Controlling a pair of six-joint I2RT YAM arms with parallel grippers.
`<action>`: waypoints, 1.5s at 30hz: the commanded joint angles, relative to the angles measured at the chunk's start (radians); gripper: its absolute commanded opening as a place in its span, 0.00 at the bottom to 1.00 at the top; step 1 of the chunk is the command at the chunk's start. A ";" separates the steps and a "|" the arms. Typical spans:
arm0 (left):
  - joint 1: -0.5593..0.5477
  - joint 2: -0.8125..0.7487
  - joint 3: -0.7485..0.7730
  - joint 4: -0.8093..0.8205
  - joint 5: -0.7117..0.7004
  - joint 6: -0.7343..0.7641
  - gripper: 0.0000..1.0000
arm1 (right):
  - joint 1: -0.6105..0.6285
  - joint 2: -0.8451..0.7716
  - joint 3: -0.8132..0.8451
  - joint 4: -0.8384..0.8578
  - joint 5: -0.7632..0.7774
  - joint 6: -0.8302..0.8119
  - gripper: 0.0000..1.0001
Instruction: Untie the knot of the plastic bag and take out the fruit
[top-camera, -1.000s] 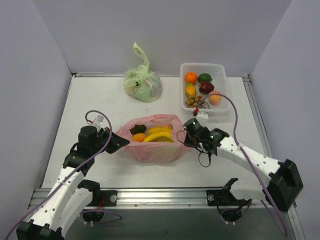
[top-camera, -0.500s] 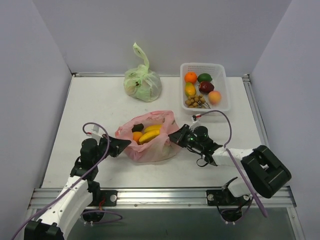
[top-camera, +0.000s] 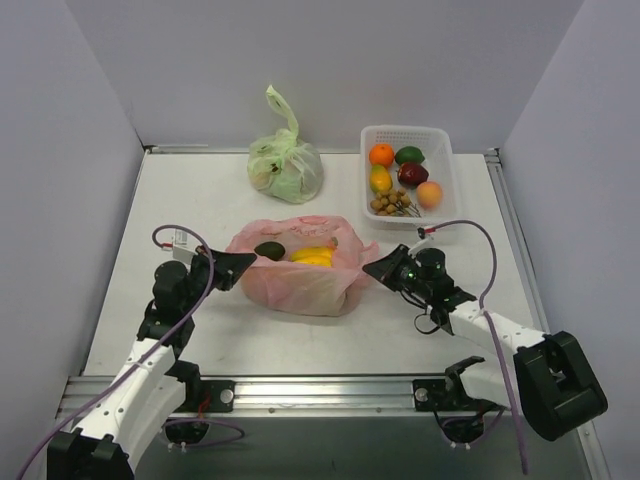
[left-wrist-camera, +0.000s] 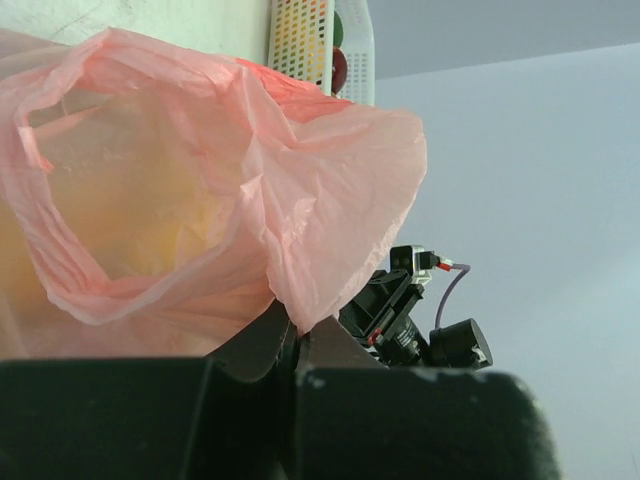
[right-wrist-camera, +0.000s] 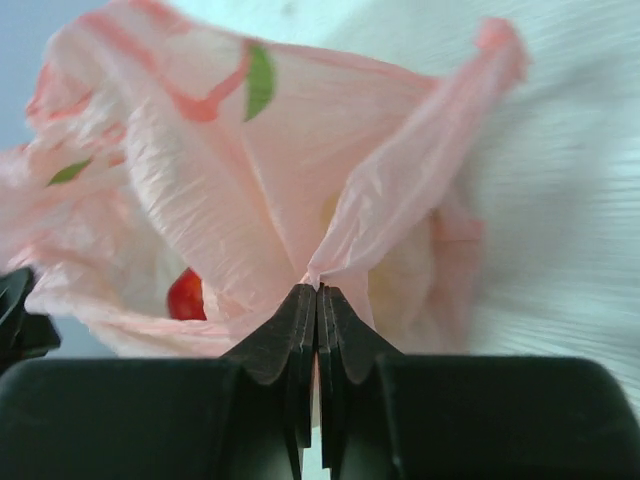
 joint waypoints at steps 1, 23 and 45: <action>0.013 -0.014 0.013 0.019 -0.048 0.014 0.00 | -0.083 -0.041 -0.011 -0.233 0.040 -0.059 0.05; 0.002 -0.184 0.052 -0.453 -0.021 0.230 0.00 | 0.307 -0.022 0.874 -1.164 0.430 -0.533 0.83; 0.005 -0.214 0.105 -0.737 -0.160 0.241 0.00 | 0.348 0.126 0.432 -0.965 0.272 -0.108 0.36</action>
